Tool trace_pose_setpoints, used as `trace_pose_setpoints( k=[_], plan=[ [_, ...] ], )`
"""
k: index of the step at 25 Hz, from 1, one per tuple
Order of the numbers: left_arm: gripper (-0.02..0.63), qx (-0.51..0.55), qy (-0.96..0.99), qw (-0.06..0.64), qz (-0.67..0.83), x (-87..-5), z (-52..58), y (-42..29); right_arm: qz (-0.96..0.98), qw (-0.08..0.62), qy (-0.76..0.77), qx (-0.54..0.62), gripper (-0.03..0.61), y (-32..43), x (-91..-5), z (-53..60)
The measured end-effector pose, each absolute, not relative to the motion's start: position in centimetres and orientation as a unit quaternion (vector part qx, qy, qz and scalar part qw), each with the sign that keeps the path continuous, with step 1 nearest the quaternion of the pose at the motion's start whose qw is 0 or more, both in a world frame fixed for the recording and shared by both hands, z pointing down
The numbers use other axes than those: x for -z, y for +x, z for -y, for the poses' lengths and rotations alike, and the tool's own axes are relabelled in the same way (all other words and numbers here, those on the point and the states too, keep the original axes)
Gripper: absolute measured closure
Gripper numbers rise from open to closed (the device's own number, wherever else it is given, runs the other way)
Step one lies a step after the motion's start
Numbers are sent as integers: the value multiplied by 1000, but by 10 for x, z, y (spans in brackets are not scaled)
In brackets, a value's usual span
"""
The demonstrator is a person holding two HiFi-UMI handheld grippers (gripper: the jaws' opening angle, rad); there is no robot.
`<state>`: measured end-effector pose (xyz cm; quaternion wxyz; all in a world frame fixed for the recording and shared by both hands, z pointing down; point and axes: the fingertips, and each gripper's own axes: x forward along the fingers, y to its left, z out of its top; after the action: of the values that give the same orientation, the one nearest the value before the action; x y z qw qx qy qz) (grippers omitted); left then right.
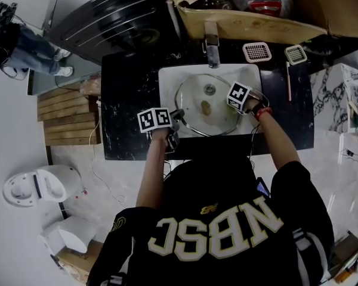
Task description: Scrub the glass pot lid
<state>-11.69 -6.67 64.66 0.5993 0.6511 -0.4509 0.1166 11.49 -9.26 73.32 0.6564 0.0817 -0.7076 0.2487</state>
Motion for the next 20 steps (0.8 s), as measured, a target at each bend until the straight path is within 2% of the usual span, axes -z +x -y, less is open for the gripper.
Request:
trace_pose_setpoints(
  k=[7, 14, 20],
  plan=[
    [517, -117, 651, 600, 450, -646, 67, -116, 745, 621, 6, -245, 549, 89, -707, 38],
    [516, -124, 656, 597, 444, -646, 66, -116, 801, 523, -2, -291, 549, 37, -681, 7],
    [516, -125, 657, 596, 445, -646, 66, -116, 841, 464, 6, -279, 549, -21, -665, 12]
  ],
)
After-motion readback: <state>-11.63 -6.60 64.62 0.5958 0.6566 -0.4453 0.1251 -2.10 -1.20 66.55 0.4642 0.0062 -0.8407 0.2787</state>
